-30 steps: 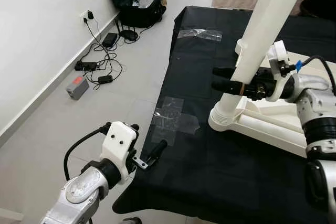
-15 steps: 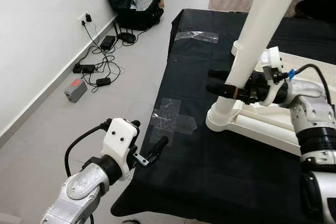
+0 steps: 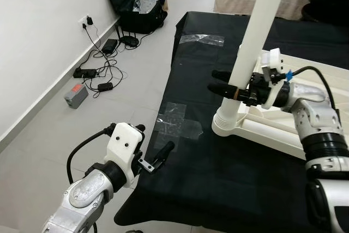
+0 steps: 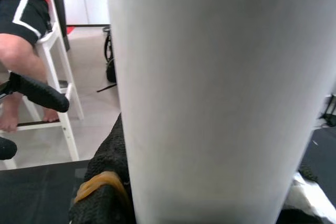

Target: Building children table

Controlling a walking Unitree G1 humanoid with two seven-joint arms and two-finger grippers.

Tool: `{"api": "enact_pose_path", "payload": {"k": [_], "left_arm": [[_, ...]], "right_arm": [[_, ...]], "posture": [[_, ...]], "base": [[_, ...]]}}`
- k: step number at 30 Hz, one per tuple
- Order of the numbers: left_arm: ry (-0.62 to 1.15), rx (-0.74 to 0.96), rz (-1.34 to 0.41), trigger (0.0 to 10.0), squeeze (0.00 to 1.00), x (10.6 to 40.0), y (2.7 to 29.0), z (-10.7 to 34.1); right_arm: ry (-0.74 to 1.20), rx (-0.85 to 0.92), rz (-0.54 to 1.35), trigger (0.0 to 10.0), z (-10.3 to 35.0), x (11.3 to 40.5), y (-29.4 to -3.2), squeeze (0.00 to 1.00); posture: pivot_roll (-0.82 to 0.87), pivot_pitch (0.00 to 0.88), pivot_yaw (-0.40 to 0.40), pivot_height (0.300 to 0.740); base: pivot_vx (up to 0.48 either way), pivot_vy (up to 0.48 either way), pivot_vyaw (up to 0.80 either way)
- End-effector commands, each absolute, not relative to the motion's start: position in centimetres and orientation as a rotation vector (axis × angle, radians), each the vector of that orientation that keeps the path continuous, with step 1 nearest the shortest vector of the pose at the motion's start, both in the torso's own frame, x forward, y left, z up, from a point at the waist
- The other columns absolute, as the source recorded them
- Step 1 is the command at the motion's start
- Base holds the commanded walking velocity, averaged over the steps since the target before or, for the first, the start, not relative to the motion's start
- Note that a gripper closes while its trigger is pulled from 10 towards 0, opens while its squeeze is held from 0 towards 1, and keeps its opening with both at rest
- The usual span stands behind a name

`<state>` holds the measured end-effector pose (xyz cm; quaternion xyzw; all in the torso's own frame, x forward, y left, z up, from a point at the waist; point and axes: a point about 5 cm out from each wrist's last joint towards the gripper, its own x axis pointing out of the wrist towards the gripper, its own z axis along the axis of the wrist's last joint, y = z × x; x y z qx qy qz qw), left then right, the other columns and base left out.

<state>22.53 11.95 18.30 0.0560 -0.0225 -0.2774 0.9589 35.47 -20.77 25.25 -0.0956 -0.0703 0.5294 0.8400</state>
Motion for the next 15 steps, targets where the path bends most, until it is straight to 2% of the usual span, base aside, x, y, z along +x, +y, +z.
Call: {"api": "enact_pose_path", "payload": {"k": [1,15], "left_arm": [[-0.037,0.126,-0.548,10.0,0.00,22.7,12.4,18.1],[-0.047,0.137,-0.548,10.0,0.00,23.0,12.6,18.2]], "right_arm": [[0.013,-0.166,1.096,10.0,21.4,35.1,-21.0,0.00],[0.005,-0.110,0.982,10.0,20.0,34.7,-21.6,0.00]], "posture": [[0.13,0.192,-0.006,0.740],[0.13,0.194,-0.004,0.740]], "base": [[0.000,0.000,0.00],[0.000,0.000,0.00]]}}
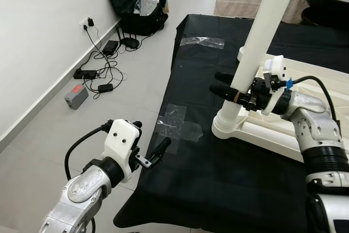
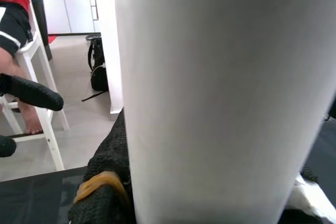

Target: Building children table

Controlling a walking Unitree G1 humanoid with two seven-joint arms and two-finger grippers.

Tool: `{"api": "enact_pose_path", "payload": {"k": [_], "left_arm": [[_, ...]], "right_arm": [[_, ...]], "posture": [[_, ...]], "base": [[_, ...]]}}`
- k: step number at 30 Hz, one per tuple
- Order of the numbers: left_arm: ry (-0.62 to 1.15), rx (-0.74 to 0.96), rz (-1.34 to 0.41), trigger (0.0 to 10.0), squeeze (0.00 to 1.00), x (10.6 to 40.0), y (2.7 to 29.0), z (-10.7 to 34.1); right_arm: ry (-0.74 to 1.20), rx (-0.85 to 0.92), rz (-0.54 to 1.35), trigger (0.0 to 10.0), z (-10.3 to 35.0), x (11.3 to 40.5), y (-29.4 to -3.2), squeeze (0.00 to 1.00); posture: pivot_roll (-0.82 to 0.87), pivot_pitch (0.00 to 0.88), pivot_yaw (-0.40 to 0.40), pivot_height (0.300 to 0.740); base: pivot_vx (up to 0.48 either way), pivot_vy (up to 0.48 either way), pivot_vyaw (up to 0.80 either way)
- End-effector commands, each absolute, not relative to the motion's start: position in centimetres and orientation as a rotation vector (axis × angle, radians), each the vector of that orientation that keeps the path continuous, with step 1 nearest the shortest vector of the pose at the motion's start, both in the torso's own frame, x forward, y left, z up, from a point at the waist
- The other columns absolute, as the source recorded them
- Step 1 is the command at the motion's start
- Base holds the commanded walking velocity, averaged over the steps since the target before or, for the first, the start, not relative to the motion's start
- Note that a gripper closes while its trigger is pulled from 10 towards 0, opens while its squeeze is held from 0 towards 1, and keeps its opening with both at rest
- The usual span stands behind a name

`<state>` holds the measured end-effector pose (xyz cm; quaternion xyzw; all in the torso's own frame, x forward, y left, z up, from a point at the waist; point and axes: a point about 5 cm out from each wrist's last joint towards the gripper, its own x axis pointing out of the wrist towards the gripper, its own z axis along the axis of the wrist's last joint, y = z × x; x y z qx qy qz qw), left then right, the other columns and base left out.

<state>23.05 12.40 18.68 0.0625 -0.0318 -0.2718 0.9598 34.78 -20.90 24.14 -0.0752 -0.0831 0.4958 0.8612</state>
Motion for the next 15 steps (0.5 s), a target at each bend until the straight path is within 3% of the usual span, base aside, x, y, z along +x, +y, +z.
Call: {"api": "enact_pose_path", "payload": {"k": [1,15], "left_arm": [[-0.047,0.138,-0.547,10.0,0.00,23.0,12.6,18.2],[-0.050,0.135,-0.551,10.0,0.00,23.1,12.6,18.2]], "right_arm": [[0.002,-0.107,0.984,10.0,19.9,34.6,-21.5,0.00],[-0.016,-0.061,0.890,10.0,18.8,34.0,-20.6,0.00]], "posture": [[0.13,0.197,-0.003,0.740],[0.13,0.202,-0.005,0.740]], "base": [[0.000,0.000,0.00],[0.000,0.000,0.00]]}}
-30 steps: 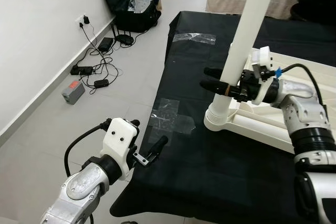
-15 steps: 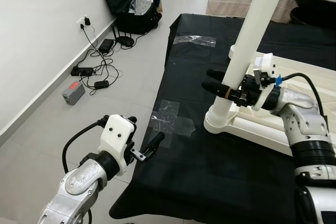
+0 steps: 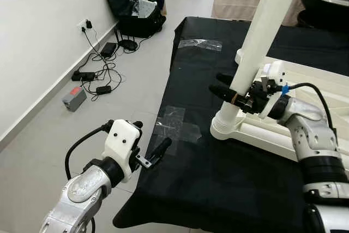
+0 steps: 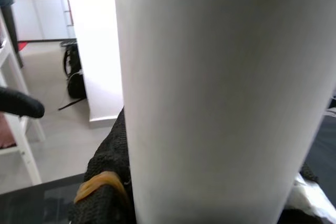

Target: Building children table

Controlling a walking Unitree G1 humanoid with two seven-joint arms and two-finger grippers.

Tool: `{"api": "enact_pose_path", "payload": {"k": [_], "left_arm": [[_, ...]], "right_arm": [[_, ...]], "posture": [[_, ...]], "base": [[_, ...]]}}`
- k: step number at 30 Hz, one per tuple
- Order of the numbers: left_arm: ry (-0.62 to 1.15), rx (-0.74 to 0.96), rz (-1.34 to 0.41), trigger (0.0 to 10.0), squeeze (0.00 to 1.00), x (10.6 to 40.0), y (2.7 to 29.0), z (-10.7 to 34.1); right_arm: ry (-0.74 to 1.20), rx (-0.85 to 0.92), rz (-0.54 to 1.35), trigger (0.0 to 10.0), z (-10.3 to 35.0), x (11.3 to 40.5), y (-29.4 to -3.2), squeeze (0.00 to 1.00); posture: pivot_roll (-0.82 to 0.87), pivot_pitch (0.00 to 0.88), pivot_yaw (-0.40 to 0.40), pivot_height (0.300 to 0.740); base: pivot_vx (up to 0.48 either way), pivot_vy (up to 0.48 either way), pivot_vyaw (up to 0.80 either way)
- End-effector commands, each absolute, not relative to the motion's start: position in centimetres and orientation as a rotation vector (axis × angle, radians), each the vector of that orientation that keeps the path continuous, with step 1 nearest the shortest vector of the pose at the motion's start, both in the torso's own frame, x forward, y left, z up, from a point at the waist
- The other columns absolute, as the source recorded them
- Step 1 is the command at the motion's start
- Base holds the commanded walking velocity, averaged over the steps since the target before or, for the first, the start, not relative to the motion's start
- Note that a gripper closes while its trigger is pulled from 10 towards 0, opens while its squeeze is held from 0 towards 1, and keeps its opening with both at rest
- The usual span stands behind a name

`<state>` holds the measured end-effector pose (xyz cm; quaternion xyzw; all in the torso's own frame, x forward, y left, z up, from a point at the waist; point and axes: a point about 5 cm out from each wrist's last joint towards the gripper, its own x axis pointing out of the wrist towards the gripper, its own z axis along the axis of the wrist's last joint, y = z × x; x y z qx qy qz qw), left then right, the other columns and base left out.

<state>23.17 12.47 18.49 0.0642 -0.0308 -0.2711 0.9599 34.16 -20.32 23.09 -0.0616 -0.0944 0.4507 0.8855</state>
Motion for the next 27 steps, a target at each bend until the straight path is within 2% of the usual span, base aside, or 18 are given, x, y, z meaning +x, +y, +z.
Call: {"api": "enact_pose_path", "payload": {"k": [1,18,27], "left_arm": [[-0.050,0.135,-0.551,10.0,0.00,23.1,12.5,18.2],[-0.050,0.136,-0.555,10.0,0.00,23.3,12.5,18.1],[-0.060,0.137,-0.558,10.0,0.00,23.6,12.4,18.2]], "right_arm": [[-0.019,-0.055,0.872,10.0,18.7,34.0,-20.5,0.00],[-0.034,-0.025,0.831,10.0,18.1,32.4,-18.6,0.00],[-0.002,-0.079,0.809,10.0,18.1,32.4,-16.8,0.00]], "posture": [[0.13,0.200,-0.005,0.740],[0.12,0.204,0.004,0.740],[0.11,0.203,0.000,0.740]], "base": [[0.000,0.000,0.00],[0.000,0.000,0.00],[0.000,0.000,0.00]]}}
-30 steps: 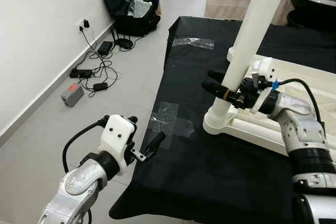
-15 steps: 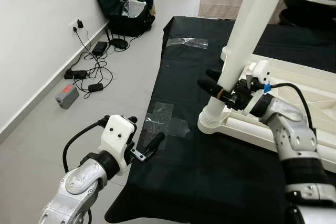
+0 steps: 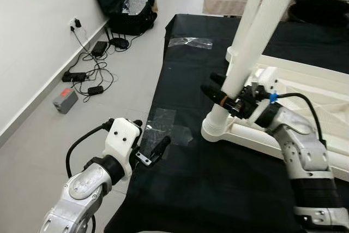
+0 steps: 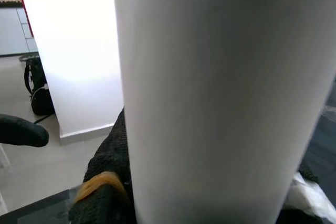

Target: Building children table

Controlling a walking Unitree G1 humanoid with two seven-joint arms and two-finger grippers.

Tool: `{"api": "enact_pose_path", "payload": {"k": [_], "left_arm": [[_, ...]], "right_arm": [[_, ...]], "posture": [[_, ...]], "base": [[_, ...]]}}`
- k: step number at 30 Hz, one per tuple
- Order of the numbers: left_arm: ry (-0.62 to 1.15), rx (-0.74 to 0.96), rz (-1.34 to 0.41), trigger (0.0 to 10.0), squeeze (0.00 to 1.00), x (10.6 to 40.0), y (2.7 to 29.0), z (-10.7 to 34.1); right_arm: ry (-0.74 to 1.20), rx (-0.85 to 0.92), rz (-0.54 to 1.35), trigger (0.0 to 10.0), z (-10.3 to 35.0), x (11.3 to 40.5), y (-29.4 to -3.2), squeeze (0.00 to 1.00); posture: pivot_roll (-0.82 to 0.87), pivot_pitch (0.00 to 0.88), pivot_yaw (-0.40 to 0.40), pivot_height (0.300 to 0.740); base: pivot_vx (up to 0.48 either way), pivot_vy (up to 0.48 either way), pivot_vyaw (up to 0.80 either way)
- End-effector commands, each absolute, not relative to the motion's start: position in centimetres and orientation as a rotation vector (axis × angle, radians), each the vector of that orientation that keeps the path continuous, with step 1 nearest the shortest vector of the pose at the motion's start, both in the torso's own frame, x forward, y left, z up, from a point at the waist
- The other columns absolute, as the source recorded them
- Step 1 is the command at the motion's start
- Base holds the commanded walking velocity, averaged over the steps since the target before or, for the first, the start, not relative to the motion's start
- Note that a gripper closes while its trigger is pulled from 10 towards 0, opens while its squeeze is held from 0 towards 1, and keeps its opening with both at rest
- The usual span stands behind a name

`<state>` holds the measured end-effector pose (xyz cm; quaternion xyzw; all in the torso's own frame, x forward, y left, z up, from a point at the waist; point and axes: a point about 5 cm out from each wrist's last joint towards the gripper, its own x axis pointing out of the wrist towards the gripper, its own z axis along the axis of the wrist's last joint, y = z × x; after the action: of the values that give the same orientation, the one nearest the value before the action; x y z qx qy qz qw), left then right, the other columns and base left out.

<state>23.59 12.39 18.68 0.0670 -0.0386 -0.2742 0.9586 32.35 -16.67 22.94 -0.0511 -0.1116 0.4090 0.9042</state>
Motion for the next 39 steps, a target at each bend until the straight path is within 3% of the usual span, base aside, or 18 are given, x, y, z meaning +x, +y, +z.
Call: {"api": "enact_pose_path", "payload": {"k": [1,14,29,31,33,39], "left_arm": [[-0.060,0.138,-0.558,10.0,0.00,23.6,12.5,18.2],[-0.065,0.138,-0.551,10.0,0.00,23.8,12.5,18.3],[-0.068,0.137,-0.555,10.0,0.00,23.9,12.4,18.2],[-0.072,0.138,-0.554,10.0,0.00,24.0,12.4,18.2],[-0.072,0.138,-0.554,10.0,0.00,24.0,12.4,18.2],[-0.077,0.143,-0.550,10.0,0.00,24.1,12.5,18.2]], "right_arm": [[-0.001,-0.078,0.796,10.0,18.2,32.6,-16.7,0.00],[-0.053,-0.076,0.679,10.0,18.9,32.7,-16.5,0.00],[-0.036,-0.111,0.602,10.0,18.7,32.1,-14.4,0.00],[-0.009,-0.117,0.455,10.0,18.7,33.0,-14.5,0.00],[-0.009,-0.117,0.455,10.0,18.7,33.0,-14.5,0.00],[-0.010,-0.084,0.204,10.0,18.7,33.4,-15.3,0.00]], "posture": [[0.11,0.204,0.000,0.740],[0.11,0.202,-0.004,0.740],[0.10,0.199,-0.002,0.740],[0.10,0.194,-0.006,0.740],[0.10,0.194,-0.006,0.740],[0.10,0.187,-0.009,0.740]], "base": [[0.000,0.000,0.00],[0.000,0.000,0.00],[0.000,0.000,0.00],[0.000,0.000,0.00],[0.000,0.000,0.00],[0.000,0.000,0.00]]}}
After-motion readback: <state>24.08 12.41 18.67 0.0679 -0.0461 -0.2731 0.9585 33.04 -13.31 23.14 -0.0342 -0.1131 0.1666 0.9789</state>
